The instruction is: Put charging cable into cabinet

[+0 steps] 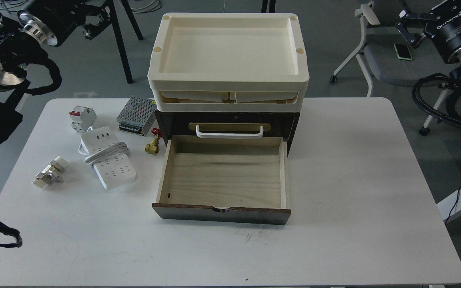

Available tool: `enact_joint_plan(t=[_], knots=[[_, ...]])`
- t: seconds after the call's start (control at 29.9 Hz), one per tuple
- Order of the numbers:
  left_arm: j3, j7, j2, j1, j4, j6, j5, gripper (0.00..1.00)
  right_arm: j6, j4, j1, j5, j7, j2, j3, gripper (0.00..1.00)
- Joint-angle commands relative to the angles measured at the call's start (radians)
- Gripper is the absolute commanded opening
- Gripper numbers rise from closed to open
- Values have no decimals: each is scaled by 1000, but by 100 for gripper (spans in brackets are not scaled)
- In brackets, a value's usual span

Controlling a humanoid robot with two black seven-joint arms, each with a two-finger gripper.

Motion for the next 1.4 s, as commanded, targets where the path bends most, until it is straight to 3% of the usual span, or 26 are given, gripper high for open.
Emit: enact_joint_plan(t=[0.0, 0.37, 0.6, 0.74, 0.9, 1.04, 1.1, 1.24, 1.37], knots=[[-15, -56, 7, 19, 1, 0, 0, 100, 0, 6, -20, 3, 15, -7, 28, 100], [-67, -85, -41, 50, 86, 0, -72, 100, 0, 17, -73, 1, 47, -16, 160, 100], [-162, -254, -82, 80, 33, 0, -84, 100, 0, 31, -75, 1, 52, -27, 186, 100], [-324, -266, -43, 154, -143, 0, -78, 100, 0, 31, -81, 1, 52, -38, 191, 100], [-323, -268, 103, 192, -470, 0, -2, 100, 0, 31, -107, 1, 59, -47, 205, 100], [-280, -292, 316, 197, -669, 0, 317, 100, 0, 31, -129, 1, 61, -64, 226, 100], [-248, -320, 425, 198, -719, 0, 470, 100, 0, 31, -141, 1, 61, -66, 240, 100], [-225, -328, 612, 203, -768, 0, 783, 100, 0, 26, -155, 1, 61, -72, 246, 100], [-217, -334, 672, 204, -783, 0, 1145, 100, 0, 19, -164, 1, 61, -72, 246, 100]])
